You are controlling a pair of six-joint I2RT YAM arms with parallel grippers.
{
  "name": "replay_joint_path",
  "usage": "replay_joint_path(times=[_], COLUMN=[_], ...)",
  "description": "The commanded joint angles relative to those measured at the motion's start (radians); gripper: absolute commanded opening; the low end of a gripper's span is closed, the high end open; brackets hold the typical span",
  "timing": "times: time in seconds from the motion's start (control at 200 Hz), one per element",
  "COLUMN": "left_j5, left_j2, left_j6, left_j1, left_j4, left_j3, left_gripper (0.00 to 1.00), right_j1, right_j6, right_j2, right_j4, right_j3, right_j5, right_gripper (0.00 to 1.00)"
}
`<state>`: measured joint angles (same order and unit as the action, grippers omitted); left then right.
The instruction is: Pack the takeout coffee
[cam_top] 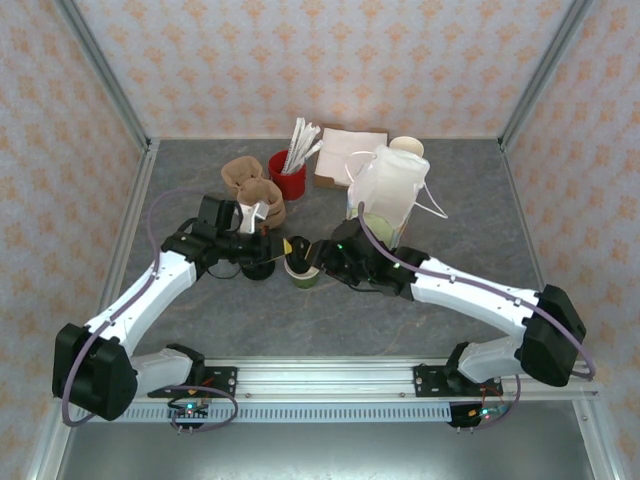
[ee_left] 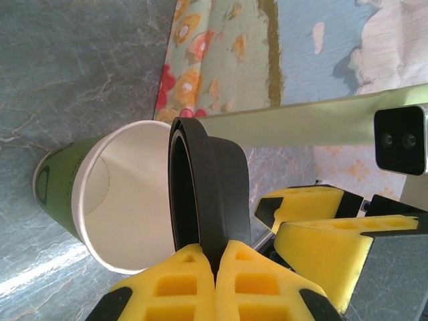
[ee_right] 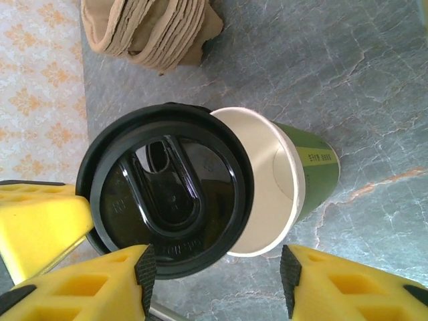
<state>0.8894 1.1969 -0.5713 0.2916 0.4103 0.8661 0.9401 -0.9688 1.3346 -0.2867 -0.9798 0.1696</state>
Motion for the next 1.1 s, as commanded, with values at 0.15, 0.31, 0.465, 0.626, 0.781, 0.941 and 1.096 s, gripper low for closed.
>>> replay_joint_path(times=[0.15, 0.31, 0.465, 0.626, 0.781, 0.941, 1.096], left_j5=[0.055, 0.06, 0.06, 0.049, 0.053, 0.056, 0.061], left_j2=[0.028, 0.047, 0.066, 0.076, 0.091, 0.1, 0.101], left_j6=[-0.003, 0.003, 0.006, -0.012, -0.007, 0.0, 0.006], left_j1=[-0.021, -0.026, -0.03, -0.037, -0.037, -0.036, -0.037], left_j4=[-0.046, -0.052, -0.054, -0.075, -0.086, -0.086, -0.09], left_j3=[-0.033, -0.045, -0.053, -0.061, -0.063, -0.07, -0.086], left_gripper=[0.09, 0.1, 0.16, 0.23, 0.24, 0.25, 0.26], right_j1=[-0.013, -0.025, -0.03, -0.05, -0.052, -0.055, -0.054], right_j6=[0.02, 0.018, 0.022, -0.008, -0.006, -0.008, -0.007], right_j2=[0.028, 0.029, 0.026, 0.031, 0.052, 0.069, 0.077], right_j4=[0.028, 0.03, 0.012, 0.073, 0.067, 0.06, 0.05], right_j3=[-0.033, -0.022, -0.021, -0.006, -0.019, -0.02, -0.024], right_j5=[-0.033, -0.042, -0.061, -0.001, 0.009, 0.005, -0.003], right_gripper=[0.57, 0.57, 0.57, 0.58, 0.59, 0.59, 0.59])
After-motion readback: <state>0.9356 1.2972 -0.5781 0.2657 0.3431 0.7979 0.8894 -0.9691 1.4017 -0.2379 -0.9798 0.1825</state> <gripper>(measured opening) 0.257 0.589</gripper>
